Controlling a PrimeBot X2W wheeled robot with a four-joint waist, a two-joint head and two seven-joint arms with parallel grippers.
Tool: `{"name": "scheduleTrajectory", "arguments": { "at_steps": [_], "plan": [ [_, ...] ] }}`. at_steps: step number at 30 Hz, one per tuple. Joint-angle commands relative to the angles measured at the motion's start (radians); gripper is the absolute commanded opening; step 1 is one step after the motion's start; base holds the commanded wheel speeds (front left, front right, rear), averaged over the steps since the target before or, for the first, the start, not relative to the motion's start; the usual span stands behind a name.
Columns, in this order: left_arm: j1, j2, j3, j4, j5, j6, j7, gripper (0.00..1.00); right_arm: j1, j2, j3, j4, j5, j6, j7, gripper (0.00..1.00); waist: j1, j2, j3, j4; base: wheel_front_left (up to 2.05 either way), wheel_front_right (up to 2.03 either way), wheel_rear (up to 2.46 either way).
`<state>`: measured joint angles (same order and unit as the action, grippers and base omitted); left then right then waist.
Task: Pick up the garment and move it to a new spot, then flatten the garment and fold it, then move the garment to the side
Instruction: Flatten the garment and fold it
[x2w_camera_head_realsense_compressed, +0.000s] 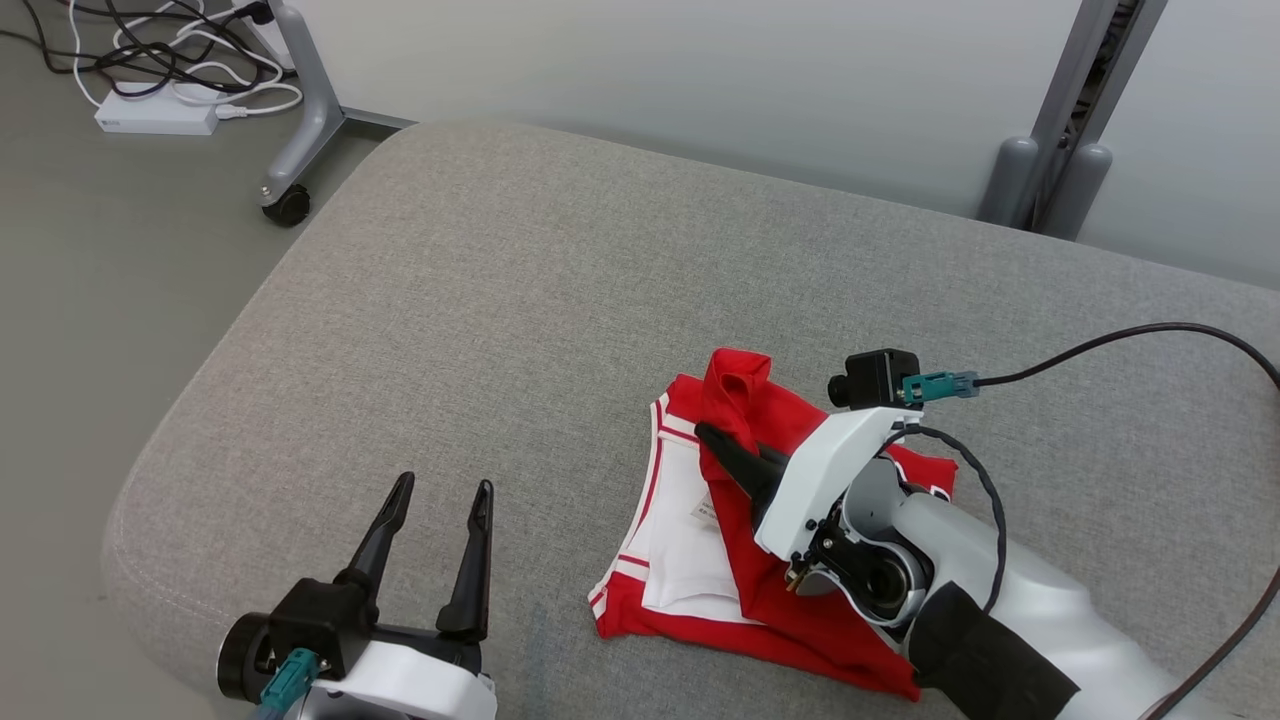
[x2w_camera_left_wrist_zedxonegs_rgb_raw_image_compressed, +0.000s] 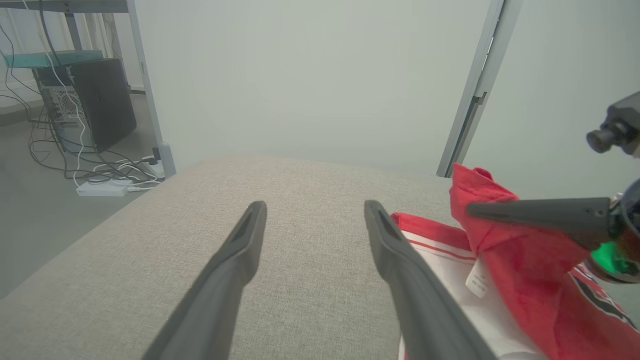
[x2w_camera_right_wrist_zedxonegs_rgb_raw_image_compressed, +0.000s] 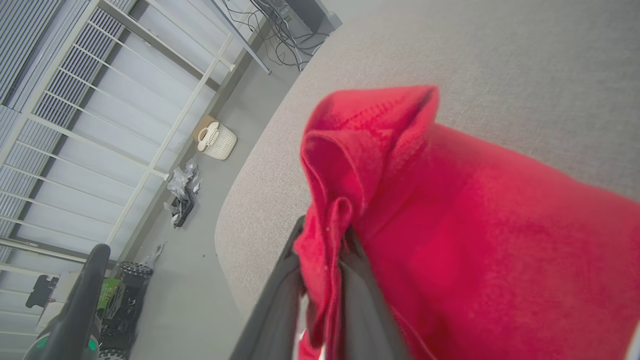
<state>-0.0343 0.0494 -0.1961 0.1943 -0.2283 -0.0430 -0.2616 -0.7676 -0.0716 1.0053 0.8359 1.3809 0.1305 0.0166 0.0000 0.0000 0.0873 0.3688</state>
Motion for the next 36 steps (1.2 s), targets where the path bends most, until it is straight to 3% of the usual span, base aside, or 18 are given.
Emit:
{"name": "scheduleTrajectory", "arguments": {
  "at_steps": [1,8,13,19,25,36],
  "plan": [
    [-0.01,0.004,0.008,0.001,0.001,0.004,-0.003,1.0,-0.009,-0.002,0.003,0.002,0.006,0.0,-0.014,1.0,0.0,0.0,-0.001,-0.003,0.0,0.0,0.0],
    [-0.002,0.003,0.026,-0.001,0.012,0.001,-0.003,1.0,-0.002,-0.033,0.009,-0.056,0.028,0.0,-0.042,1.0,0.0,0.0,-0.005,-0.034,0.0,0.0,0.0],
    [-0.001,0.004,0.036,-0.003,0.023,-0.008,-0.003,1.0,0.011,-0.1,0.003,-0.147,0.018,0.0,-0.123,1.0,0.0,0.0,-0.011,-0.059,0.0,0.0,0.0],
    [0.007,0.004,0.05,-0.007,0.037,-0.014,-0.003,1.0,0.038,-0.198,0.036,-0.224,-0.057,0.0,-0.249,1.0,0.0,0.0,-0.022,-0.079,0.0,0.0,0.0],
    [0.021,0.003,0.066,-0.013,0.047,-0.022,-0.003,1.0,0.092,-0.256,0.032,-0.244,-0.151,0.0,-0.283,1.0,0.0,0.0,-0.03,-0.089,0.0,0.0,0.0],
    [0.032,0.004,0.079,-0.023,0.053,-0.025,-0.003,1.0,0.256,-0.246,-0.199,-0.273,-0.435,0.0,-0.283,1.0,0.0,0.0,-0.039,-0.107,0.0,0.0,0.0]
  ]
}}
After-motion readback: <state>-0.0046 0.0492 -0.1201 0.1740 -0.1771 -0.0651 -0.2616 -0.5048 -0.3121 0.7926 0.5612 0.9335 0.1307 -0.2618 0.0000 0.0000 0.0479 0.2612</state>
